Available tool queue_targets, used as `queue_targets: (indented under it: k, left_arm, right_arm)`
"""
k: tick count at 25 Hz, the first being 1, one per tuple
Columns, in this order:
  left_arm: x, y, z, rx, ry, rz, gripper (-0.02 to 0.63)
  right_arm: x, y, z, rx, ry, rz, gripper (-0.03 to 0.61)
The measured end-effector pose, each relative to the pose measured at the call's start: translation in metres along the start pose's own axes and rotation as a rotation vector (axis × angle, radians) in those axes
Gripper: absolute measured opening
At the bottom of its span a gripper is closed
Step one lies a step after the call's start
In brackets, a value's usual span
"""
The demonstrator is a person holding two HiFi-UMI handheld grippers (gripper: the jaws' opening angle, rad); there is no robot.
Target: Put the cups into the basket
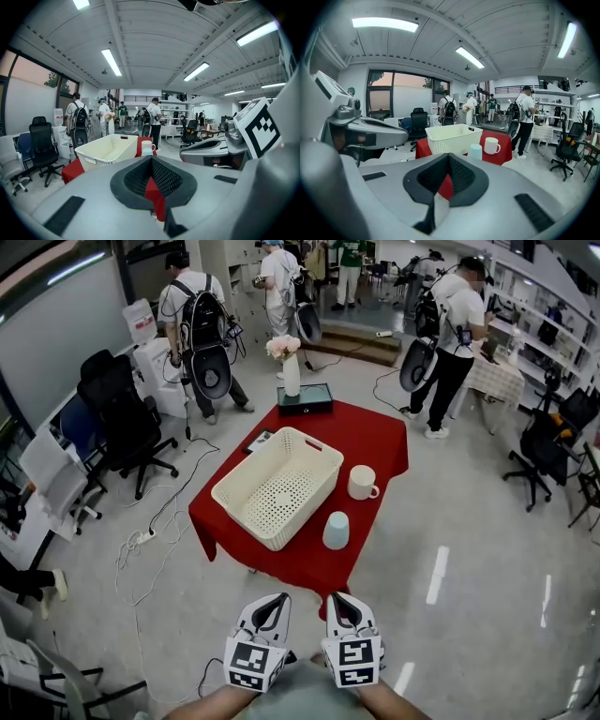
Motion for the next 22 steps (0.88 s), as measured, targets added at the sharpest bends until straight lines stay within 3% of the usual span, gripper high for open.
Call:
queue_targets:
  k: [10, 22]
  left_arm:
    - [-0.037, 0.024, 0.004, -0.002, 0.027, 0.045, 0.006]
    - [-0.105, 0.083, -0.022, -0.059, -0.001, 0.161, 0.006]
  right_arm:
    - [-0.030, -0.010, -0.002, -0.007, 0.054, 0.042, 0.012]
    - [-0.092, -0.021, -0.039, -0.024, 0.048, 0.150, 0.012]
Point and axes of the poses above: the fingertips, and each gripper's own axes: x backward along the fingers, y to its left, z out of its underside, the point moved 7 cm from there along x, backward along the fingers, and after that the axes turned 9 degrees about -x, right-handed, at the moved point
